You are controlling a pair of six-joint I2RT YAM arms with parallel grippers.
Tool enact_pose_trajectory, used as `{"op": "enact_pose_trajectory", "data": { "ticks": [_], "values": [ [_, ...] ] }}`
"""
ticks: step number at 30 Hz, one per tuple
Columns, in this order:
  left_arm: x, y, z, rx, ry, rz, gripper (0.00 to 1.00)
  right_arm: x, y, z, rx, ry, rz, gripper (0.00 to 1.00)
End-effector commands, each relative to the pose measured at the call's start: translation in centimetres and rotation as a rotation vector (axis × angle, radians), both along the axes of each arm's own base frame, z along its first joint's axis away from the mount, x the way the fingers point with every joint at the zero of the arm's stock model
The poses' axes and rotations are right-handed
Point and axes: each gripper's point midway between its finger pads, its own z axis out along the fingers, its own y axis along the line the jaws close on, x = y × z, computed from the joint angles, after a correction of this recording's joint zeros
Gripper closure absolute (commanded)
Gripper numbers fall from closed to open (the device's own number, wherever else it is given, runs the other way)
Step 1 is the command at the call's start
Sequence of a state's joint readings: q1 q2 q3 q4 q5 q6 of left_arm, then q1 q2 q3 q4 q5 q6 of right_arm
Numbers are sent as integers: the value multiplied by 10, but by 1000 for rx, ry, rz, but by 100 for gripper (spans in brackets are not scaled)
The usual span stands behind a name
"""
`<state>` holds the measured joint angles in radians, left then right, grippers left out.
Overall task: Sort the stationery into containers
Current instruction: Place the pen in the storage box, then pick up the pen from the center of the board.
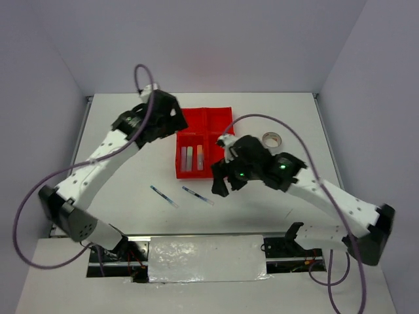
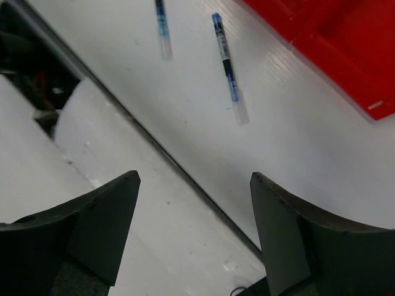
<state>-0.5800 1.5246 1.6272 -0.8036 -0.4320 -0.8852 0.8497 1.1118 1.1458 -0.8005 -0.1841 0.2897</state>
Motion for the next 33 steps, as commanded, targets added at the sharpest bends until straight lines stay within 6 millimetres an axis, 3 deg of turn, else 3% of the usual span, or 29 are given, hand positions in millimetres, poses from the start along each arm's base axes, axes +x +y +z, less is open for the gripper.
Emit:
{"op": "enact_pose_trajectory", "data": {
  "ticks": [1,2,4,5,6,9,14,22,27,29,33],
  "values": [
    [-46,83,-4,65,60,188,1,39,21,-48,-111,-101,-55,21],
    [-53,101,-22,87,87,214,1,42,29,-57,-106,-106,-42,29],
    [-70,121,-29,104,103,231,1,45,39,-86,-182,-90,-10,33],
    [-82,134,-47,126,165,249,1,42,47,-91,-201,-98,14,33],
    [-88,139,-54,141,183,246,1,42,52,-110,-250,-75,35,34],
    [-108,147,-63,148,180,228,1,42,64,-136,-315,-66,59,36],
    [-125,155,-74,187,231,216,1,48,78,-165,-363,-64,80,43],
    [-123,154,-59,185,199,179,1,64,86,-184,-435,-137,62,49],
    [-124,156,-57,198,198,179,1,55,87,-203,-447,-100,80,61],
    [-125,157,-56,201,193,183,1,48,87,-208,-446,-94,89,72],
    [-125,159,-55,199,183,191,1,31,98,-199,-405,-113,124,86]
  ]
}}
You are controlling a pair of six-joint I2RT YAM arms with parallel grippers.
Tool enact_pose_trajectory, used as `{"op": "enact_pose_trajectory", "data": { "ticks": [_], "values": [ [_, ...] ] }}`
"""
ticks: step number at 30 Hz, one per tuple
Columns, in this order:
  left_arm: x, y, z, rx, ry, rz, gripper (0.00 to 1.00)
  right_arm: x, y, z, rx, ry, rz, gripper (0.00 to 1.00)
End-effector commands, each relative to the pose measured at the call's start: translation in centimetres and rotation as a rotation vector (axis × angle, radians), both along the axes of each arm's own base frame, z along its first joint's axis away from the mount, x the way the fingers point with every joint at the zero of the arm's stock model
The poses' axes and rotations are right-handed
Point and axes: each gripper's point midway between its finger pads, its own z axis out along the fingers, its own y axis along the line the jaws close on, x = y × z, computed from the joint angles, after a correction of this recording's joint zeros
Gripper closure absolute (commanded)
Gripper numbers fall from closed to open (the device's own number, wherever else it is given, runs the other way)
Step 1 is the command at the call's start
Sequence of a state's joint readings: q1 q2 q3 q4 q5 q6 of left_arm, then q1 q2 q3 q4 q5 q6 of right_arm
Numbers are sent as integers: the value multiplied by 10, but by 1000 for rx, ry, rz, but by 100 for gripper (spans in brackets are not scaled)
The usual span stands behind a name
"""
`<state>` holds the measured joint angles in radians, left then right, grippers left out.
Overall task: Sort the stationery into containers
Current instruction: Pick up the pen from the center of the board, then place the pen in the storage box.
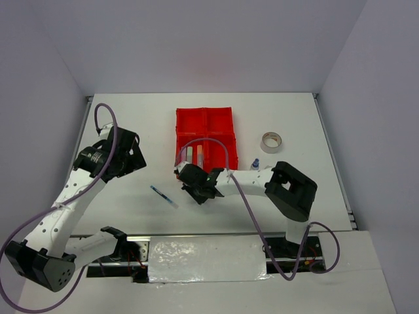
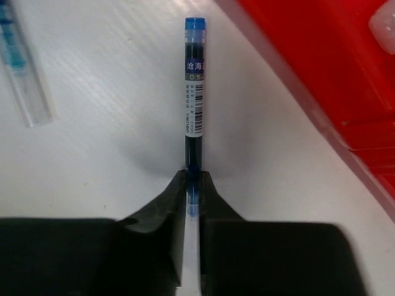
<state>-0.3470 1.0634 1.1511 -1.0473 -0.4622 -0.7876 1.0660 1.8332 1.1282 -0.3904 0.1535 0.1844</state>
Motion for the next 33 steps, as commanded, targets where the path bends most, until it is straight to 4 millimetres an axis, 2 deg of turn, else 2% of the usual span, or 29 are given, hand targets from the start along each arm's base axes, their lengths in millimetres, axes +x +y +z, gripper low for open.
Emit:
{"op": "enact_pose_trajectory", "data": {
  "ticks": [1,2,4,5,6,8,9,10,12,13,14,15,16,18,19,21,22,27,33],
  "values": [
    [2,4,14,-1,-48,7,1,-18,20,14,76,-19,50,97],
    [2,4,14,-4,-48,12,1,-23,29,36,136,-31,68,100],
    [2,5,13,-4,-49,20,1,-35,43,68,246,-29,91,100],
    [3,4,14,-6,-53,23,1,-37,49,107,347,-48,96,100],
    [3,4,14,-8,-58,25,1,-38,49,127,399,-54,79,100],
    [4,3,12,-13,-54,19,1,-30,39,178,498,-112,32,100],
    [4,2,9,-16,-49,18,1,-8,20,196,513,-145,-78,100],
    [4,1,7,-20,-45,18,1,4,8,198,503,-146,-142,100],
    [2,-2,-5,-32,-13,19,1,30,-26,190,442,-113,-318,100],
    [2,-4,-8,-40,-7,19,1,56,-45,187,414,-123,-409,100],
    [2,-6,-13,-52,5,31,1,67,-56,180,378,-123,-462,100],
    [1,-8,-18,-64,21,29,1,86,-80,178,326,-137,-548,100],
    [2,-11,-21,-77,24,35,1,96,-87,162,272,-110,-588,100],
    [2,-16,-27,-94,42,22,1,112,-96,154,251,-103,-636,100],
    [2,-16,-28,-94,46,19,1,123,-104,142,223,-95,-665,100],
    [3,-17,-29,-93,52,17,1,136,-111,136,193,-99,-699,100],
    [3,-16,-29,-86,51,15,1,142,-114,122,155,-86,-710,100],
    [-2,-11,-32,-67,60,17,1,151,-110,95,105,-56,-709,100],
    [-10,-13,-44,-86,84,20,1,154,-107,86,105,-43,-721,94]
  ]
}}
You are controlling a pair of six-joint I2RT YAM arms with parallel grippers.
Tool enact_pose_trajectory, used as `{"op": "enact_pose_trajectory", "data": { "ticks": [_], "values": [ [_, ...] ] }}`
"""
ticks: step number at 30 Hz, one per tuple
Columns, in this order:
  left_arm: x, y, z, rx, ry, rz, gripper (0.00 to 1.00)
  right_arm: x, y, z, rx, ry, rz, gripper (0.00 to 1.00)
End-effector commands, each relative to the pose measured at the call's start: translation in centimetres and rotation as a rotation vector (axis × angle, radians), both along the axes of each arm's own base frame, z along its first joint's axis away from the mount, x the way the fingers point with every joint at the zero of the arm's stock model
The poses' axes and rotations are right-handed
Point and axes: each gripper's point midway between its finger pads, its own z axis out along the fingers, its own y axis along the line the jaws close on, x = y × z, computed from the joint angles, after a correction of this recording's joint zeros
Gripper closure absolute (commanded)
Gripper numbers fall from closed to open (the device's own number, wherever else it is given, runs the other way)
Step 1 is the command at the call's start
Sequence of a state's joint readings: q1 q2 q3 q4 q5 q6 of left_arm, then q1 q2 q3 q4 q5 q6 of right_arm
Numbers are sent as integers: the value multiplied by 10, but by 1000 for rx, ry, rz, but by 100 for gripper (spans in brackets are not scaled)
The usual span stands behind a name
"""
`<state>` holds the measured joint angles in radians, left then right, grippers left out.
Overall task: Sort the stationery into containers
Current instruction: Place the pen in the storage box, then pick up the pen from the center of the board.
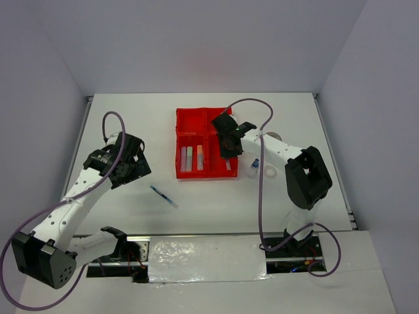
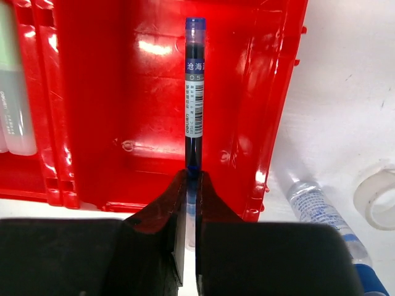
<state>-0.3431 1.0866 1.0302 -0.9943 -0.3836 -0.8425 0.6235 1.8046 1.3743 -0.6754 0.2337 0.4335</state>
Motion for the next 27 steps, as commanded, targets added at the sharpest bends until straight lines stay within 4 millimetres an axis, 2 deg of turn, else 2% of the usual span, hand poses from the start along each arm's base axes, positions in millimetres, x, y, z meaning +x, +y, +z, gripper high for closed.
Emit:
{"op": "enact_pose_trajectory", "data": {
  "ticks": [1,4,7,8,10,11,13,14,16,17,19,20,22,23,25,26,27],
  "values": [
    [-3,0,-1,-21,-17,11,0,15,8,18,34,-58,-25,92],
    [-6,0,-7,-23,-4,10,1,17,12,24,56,-77,-18,82],
    [-7,-4,-15,-43,8,5,1,21,15,29,64,-87,-12,60],
    [-7,-7,-16,-58,11,-1,1,24,16,33,68,-95,-12,42],
    [-7,-11,-24,-75,25,-2,0,25,18,37,75,-103,-3,32],
    [-7,-13,-26,-86,31,2,1,26,21,46,94,-119,4,27],
    [-5,-17,-33,-97,42,6,1,26,22,58,113,-139,12,24],
    [-5,-20,-36,-111,46,19,1,26,23,77,142,-172,19,23],
    [-4,-25,-45,-118,69,26,1,20,32,102,207,-200,59,23],
    [-3,-32,-47,-120,71,18,1,15,33,132,255,-247,77,23],
    [0,-44,-55,-113,92,37,1,1,42,160,316,-279,148,23],
    [2,-49,-62,-108,112,73,2,-10,41,183,358,-316,180,23],
    [6,-58,-66,-89,114,82,4,-27,39,194,396,-315,224,23],
    [8,-61,-69,-92,120,118,5,-39,35,208,424,-330,245,23],
    [11,-68,-80,-85,151,152,13,-58,24,212,429,-328,263,23],
    [12,-70,-83,-83,158,165,14,-64,20,212,428,-326,265,23],
    [12,-70,-88,-67,174,180,16,-71,14,205,418,-311,265,23]
  ]
}}
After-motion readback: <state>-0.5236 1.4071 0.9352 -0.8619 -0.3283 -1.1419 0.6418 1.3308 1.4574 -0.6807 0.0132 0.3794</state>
